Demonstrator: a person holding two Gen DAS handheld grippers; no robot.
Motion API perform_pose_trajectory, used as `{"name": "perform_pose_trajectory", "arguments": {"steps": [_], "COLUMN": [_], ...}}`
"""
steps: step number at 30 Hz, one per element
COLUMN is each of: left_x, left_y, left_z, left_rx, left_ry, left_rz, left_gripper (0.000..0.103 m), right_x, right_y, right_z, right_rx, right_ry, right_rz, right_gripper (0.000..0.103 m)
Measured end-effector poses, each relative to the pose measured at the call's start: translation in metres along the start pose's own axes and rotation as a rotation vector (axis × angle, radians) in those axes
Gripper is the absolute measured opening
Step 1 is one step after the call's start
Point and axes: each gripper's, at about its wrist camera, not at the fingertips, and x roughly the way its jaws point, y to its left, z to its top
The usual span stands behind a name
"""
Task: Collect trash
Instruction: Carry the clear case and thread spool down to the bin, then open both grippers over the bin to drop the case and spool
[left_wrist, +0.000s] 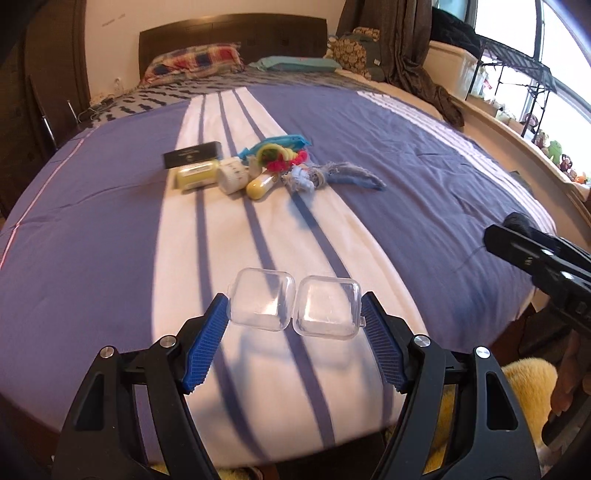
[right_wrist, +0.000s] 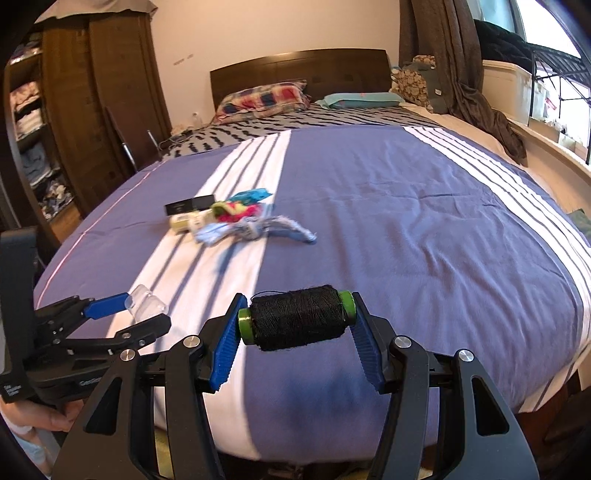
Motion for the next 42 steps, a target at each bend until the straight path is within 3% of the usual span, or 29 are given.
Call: {"name": "perform_pose_trajectory", "arguments": {"steps": [6,14,23,33,42], "left_x": [-0.042,-0.054,-0.017,0.038,0.062], "left_y": [-0.002,-0.007,-0.004,-0.003,-0.004], "left_z": [-0.042,-0.104,-0.167,-0.215,-0.224], "left_rx": [0.013,0.000,-0.037,-0.069,-0.082], "left_ry": [-0.033,0.025,0.195,0.387,0.436], "left_rz": [-0.005,-0.030,-0.034,-0.083,-0.109], "left_gripper": [0.070,0.070,0.070,0.070,0.070], "right_x": [-0.022,-0.028,-0.003,0.052,0.076], "right_y": [0.014,0.027,0.040,0.046,0.041], "right_z": [-0.034,-0.088,-0.144,-0.194,-0.204], "right_rx": [0.007,-0.003,-0.002,0.020,0.058], "right_ry": [0.025,0.123,0.280,0.466,0.518], "right_rz": [0.040,0.078,0.092,0.081,0.086], "right_gripper": [0.057,0.057,0.057,0.057,0.057]}}
